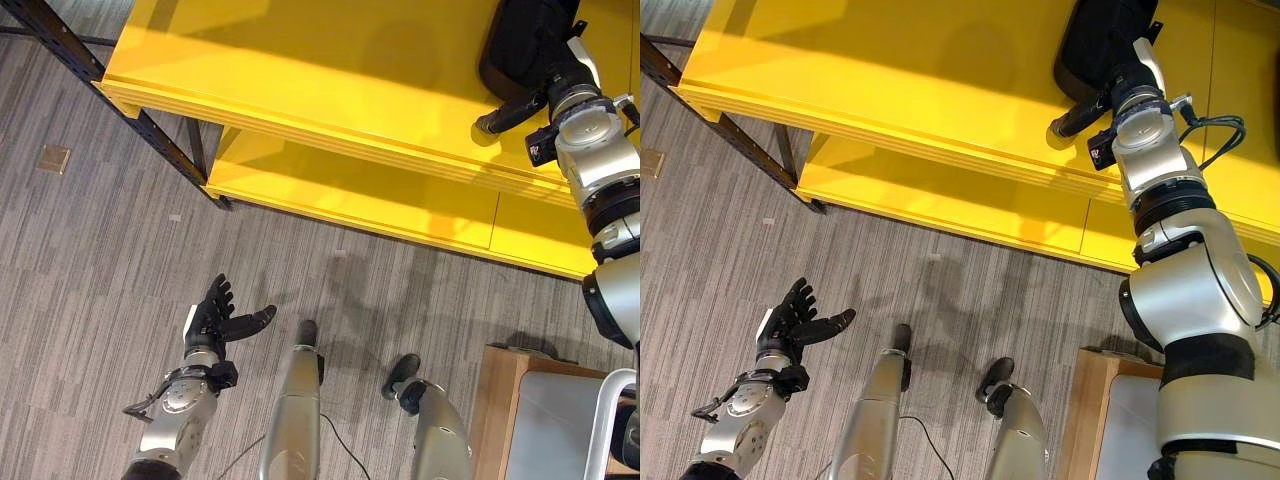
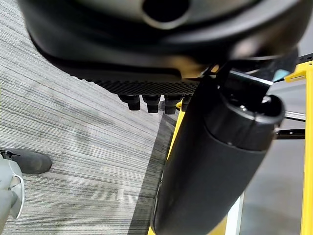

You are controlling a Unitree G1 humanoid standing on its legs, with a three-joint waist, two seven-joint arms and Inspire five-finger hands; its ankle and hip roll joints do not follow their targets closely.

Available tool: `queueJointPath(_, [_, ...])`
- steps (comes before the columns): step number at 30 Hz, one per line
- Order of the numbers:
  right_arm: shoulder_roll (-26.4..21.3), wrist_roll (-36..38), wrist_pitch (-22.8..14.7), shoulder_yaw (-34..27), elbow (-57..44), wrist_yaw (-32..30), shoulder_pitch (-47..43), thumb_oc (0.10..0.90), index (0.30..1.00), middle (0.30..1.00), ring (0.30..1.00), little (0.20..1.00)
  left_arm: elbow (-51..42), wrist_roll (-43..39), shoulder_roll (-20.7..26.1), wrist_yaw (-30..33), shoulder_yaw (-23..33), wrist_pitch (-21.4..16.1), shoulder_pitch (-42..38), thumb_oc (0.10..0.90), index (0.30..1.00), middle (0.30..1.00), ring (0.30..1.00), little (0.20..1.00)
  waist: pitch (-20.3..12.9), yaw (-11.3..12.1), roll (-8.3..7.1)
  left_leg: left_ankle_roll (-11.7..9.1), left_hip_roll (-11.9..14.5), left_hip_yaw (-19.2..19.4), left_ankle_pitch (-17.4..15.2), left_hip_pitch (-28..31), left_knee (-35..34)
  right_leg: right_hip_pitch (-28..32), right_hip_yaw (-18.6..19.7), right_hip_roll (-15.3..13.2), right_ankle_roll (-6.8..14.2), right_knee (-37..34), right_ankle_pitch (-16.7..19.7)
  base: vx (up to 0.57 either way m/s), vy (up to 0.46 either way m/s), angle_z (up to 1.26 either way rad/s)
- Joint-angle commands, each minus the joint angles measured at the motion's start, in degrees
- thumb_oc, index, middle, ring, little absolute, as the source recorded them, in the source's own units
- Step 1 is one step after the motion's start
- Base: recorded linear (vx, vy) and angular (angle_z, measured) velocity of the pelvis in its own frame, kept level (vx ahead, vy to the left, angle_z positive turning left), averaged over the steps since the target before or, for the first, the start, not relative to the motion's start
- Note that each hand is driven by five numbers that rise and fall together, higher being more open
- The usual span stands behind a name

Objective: Move parts from the plastic box to the shelf.

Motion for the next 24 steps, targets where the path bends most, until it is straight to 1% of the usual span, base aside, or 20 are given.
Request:
queueJointPath(1, [-6.84,-2.82,-3.16,2.28,-2.59,-1.21,-5.37,0.9,1.0,1.0,1.0,1.0,-2.98,0.24,3.16,-0.76,3.86,-4.99,0.48,0.9,1.0,1.0,1.0,1.0,0.01,0.08,-1.43,0.05,-0.28,-0.32,-4.7,-0.84,3.26,8.96,2.73,1.61,4.63,1.21,-7.78,0.0,0.0,0.0])
queueJointPath(11, [-7.44,-2.91,-3.24,1.79,-4.05,-0.38,-3.18,0.9,1.0,1.0,1.0,1.0,-2.86,0.23,2.86,-1.02,4.1,-4.87,0.55,0.9,1.0,1.0,1.0,1.0,0.21,-0.36,-1.66,0.11,-0.1,-0.16,-4.72,-0.88,3.25,8.67,2.68,1.66,4.72,1.29,-7.49,0.0,0.0,0.0])
queueJointPath(24, [-9.22,-5.0,-3.05,3.07,-3.85,1.04,-2.24,0.9,1.0,1.0,1.0,1.0,-3.02,0.32,2.78,-1.42,4.58,-4.88,0.72,0.9,1.0,1.0,1.0,1.0,0.39,-0.64,-2.03,0.04,0.01,-0.09,-4.69,-0.99,3.16,8.64,2.81,1.8,4.68,1.21,-7.49,0.0,0.0,0.0])
